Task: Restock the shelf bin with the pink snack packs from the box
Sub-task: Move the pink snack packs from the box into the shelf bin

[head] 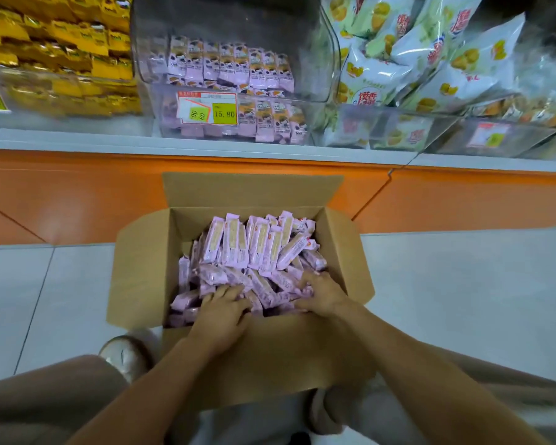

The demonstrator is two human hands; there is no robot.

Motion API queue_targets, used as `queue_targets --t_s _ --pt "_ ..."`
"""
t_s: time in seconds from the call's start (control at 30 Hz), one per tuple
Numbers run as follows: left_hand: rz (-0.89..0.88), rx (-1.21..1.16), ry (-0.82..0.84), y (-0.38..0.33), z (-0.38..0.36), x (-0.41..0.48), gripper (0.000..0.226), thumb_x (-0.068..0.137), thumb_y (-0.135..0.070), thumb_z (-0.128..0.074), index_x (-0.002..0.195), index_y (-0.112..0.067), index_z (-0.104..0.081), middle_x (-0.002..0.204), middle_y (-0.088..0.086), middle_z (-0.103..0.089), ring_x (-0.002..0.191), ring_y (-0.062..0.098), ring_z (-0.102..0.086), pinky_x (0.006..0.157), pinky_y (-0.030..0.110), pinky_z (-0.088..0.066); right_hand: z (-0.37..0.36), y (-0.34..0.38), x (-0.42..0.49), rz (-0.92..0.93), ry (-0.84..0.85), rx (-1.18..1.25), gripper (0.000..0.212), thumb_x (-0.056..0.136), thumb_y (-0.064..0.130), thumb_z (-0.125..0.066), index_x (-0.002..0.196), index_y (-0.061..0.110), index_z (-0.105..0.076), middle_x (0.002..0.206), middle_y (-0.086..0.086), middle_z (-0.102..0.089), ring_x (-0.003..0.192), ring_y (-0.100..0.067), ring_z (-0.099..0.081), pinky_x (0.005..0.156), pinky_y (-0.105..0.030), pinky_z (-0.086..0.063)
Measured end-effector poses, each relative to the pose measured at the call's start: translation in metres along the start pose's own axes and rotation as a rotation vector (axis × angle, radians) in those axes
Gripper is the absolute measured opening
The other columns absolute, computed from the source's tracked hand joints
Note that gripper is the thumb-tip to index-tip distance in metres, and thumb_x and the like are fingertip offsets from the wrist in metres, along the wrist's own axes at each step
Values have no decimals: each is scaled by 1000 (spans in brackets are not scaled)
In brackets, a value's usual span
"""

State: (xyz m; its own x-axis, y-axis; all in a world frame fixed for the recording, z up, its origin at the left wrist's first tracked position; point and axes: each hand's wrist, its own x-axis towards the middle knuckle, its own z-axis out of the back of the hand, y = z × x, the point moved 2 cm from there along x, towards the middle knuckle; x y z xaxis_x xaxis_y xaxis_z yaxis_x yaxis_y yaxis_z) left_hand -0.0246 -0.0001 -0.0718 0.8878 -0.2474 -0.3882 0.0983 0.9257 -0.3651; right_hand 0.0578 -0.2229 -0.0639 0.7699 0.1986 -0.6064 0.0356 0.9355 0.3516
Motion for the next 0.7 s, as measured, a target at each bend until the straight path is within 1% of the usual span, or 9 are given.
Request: queue_targets --t_s 0.07,0.13,0.2,0.27,0.37,0.43,0.53,0.63,0.7 --pt "-3 -17 -45 -2 1 1 51 87 -40 -28 124 -28 -61 150 1 -39 137 24 -32 108 37 -24 6 2 -1 29 -15 37 25 72 33 -76 86 28 -56 119 -9 -53 85 -21 -57 71 -26 -43" --pt "-10 -55 -119 -6 6 2 42 91 -37 -35 121 -28 -63 142 1 -47 132 23 -38 106 35 -27 20 7 -6 65 -46 89 19 73 30 -74 82 25 -59 127 -6 -57 100 -20 -59 79 -28 -46" --pt "-17 -129 -201 -15 14 4 48 87 -42 -31 119 -26 -63 133 0 -52 125 22 -44 101 34 -32 37 10 -12 100 -78 150 15 75 25 -73 84 20 -62 128 0 -55 116 -19 -53 87 -28 -43" --pt "-28 -242 -235 -27 25 6 55 85 -49 -29 122 -23 -61 128 0 -52 117 23 -49 98 33 -37 54 13 -23 127 -93 196 16 78 21 -74 88 12 -64 106 7 -59 107 -14 -53 84 -25 -39" --pt "70 -459 -202 -44 37 11 49 91 -44 -57 132 -18 -51 126 4 -51 109 26 -55 93 35 -45 72 14 -37 167 -164 302 15 79 18 -74 87 8 -65 88 13 -58 91 -8 -55 76 -16 -41" --pt "251 -747 -134 -51 41 12 60 88 -47 -62 135 -13 -45 127 6 -54 113 26 -56 94 36 -46 74 15 -44 199 -211 435 15 81 15 -74 86 5 -65 83 9 -59 79 -8 -55 65 -7 -43" --pt "464 -1343 21 -56 47 8 57 87 -46 -64 127 -9 -49 128 14 -57 112 29 -60 97 40 -49 70 24 -48 228 -236 648 14 82 17 -75 85 9 -63 84 6 -60 71 -3 -55 67 -13 -44" --pt "495 -1707 119 -58 53 3 48 89 -44 -63 125 -16 -49 123 21 -57 111 35 -61 94 41 -51 60 46 -43 221 -244 813 14 79 27 -77 78 24 -64 91 6 -60 75 -6 -53 65 -20 -42" --pt "514 -1851 59 -51 52 7 42 93 -38 -59 128 -17 -47 122 23 -56 110 35 -61 95 44 -50 49 66 -36 216 -208 878 14 79 29 -77 77 27 -63 99 7 -57 83 -6 -55 67 -24 -44"
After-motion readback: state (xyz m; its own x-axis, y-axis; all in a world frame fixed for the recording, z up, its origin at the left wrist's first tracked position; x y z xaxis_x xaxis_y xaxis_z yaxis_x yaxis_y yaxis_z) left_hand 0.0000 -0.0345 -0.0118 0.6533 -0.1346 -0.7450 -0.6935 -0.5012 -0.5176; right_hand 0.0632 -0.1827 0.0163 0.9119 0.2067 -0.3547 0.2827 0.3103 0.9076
